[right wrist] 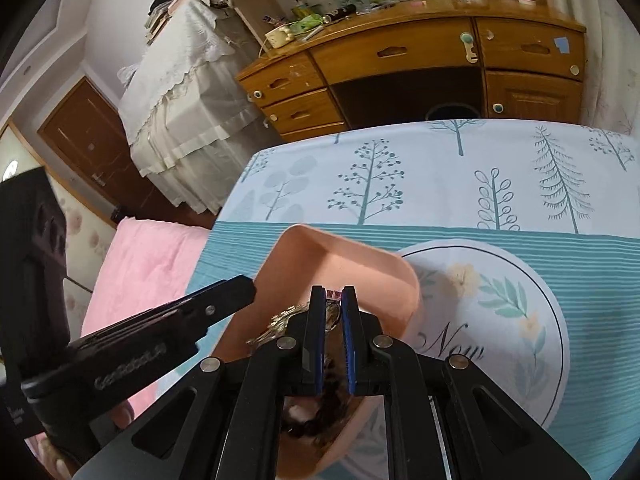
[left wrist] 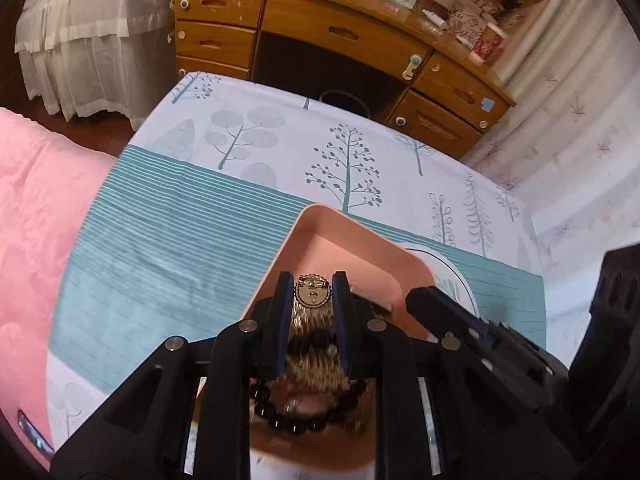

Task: Organize jewelry
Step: 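Carry the brooch and ring into the pink box and release both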

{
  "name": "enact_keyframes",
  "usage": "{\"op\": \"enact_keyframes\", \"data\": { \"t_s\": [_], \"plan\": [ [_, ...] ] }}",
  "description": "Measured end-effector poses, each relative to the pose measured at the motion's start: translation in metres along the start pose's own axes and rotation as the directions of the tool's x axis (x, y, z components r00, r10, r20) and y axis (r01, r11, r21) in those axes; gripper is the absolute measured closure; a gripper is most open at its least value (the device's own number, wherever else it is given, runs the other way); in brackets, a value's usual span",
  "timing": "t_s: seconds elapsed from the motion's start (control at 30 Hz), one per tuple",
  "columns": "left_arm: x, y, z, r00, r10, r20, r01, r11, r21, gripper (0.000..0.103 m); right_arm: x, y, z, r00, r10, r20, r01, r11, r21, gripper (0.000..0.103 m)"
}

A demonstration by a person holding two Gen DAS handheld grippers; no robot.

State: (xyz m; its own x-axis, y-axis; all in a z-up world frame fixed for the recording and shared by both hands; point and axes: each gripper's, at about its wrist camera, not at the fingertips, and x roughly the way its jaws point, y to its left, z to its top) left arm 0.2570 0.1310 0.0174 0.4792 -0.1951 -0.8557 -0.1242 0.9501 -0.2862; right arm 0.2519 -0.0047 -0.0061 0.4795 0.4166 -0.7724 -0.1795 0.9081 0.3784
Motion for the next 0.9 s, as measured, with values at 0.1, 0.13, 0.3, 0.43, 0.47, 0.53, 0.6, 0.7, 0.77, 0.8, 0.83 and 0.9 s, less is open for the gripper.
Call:
{"op": "enact_keyframes", "data": {
  "t_s": [0.1, 0.13, 0.3, 0.43, 0.47, 0.53, 0.6, 0.7, 0.77, 0.8, 0.83, 0.9],
  "plan": [
    [0.014, -0.001, 0.003, 1.0, 0.009, -0.009, -0.009, 1.0, -0.003, 0.086, 0.011, -0.004, 0.0, 0.999, -0.033, 0.0, 0.033, 0.999, -0.019, 0.095],
    [0.018, -0.001, 0.004, 1.0, 0.004, -0.013, -0.004, 1.0, -0.003, 0.086, 0.013, -0.005, 0.0, 0.999, -0.038, 0.003, 0.038, 0.999, -0.023, 0.095],
    [0.026, -0.002, 0.0, 0.999, -0.008, -0.033, 0.009, 1.0, 0.012, 0.075, 0.017, -0.01, -0.001, 0.999, -0.047, 0.002, 0.047, 0.999, -0.013, 0.092],
    [0.016, 0.0, -0.007, 1.0, -0.005, -0.009, 0.005, 1.0, 0.01, 0.069, 0.016, -0.013, -0.002, 0.999, -0.044, 0.002, 0.044, 0.999, 0.003, 0.092],
    [0.013, -0.001, -0.009, 1.0, 0.0, -0.001, 0.0, 1.0, 0.017, 0.069, 0.014, -0.014, -0.002, 0.999, -0.04, 0.001, 0.04, 0.999, 0.008, 0.092],
    [0.006, -0.003, -0.014, 1.0, 0.012, 0.012, -0.012, 0.999, 0.033, 0.069, 0.009, -0.016, -0.004, 0.999, -0.034, 0.001, 0.034, 0.999, 0.014, 0.092],
    [-0.003, -0.005, -0.02, 0.999, 0.03, 0.024, -0.031, 0.998, 0.054, 0.069, 0.001, -0.018, -0.007, 0.999, -0.036, -0.002, 0.036, 0.999, 0.01, 0.092],
    [-0.017, -0.01, -0.03, 0.997, 0.052, 0.056, -0.056, 0.995, 0.082, 0.069, -0.013, -0.021, -0.012, 0.999, -0.036, -0.011, 0.036, 0.999, 0.003, 0.092],
    [-0.027, -0.014, -0.039, 0.995, 0.068, 0.075, -0.075, 0.993, 0.095, 0.069, -0.023, -0.023, -0.018, 0.999, -0.032, -0.018, 0.032, 0.999, -0.008, 0.092],
    [-0.033, -0.016, -0.044, 0.994, 0.074, 0.082, -0.082, 0.992, 0.101, 0.069, -0.029, -0.024, -0.022, 0.999, -0.031, -0.02, 0.03, 0.999, -0.015, 0.092],
    [-0.037, -0.018, -0.048, 0.993, 0.077, 0.086, -0.086, 0.991, 0.105, 0.069, -0.035, -0.025, -0.026, 0.999, -0.033, -0.024, 0.033, 0.999, -0.026, 0.092],
    [-0.048, -0.023, -0.059, 0.992, 0.081, 0.096, -0.092, 0.989, 0.114, 0.069, -0.045, -0.026, -0.035, 0.998, -0.05, -0.041, 0.048, 0.998, -0.052, 0.092]
  ]
}}
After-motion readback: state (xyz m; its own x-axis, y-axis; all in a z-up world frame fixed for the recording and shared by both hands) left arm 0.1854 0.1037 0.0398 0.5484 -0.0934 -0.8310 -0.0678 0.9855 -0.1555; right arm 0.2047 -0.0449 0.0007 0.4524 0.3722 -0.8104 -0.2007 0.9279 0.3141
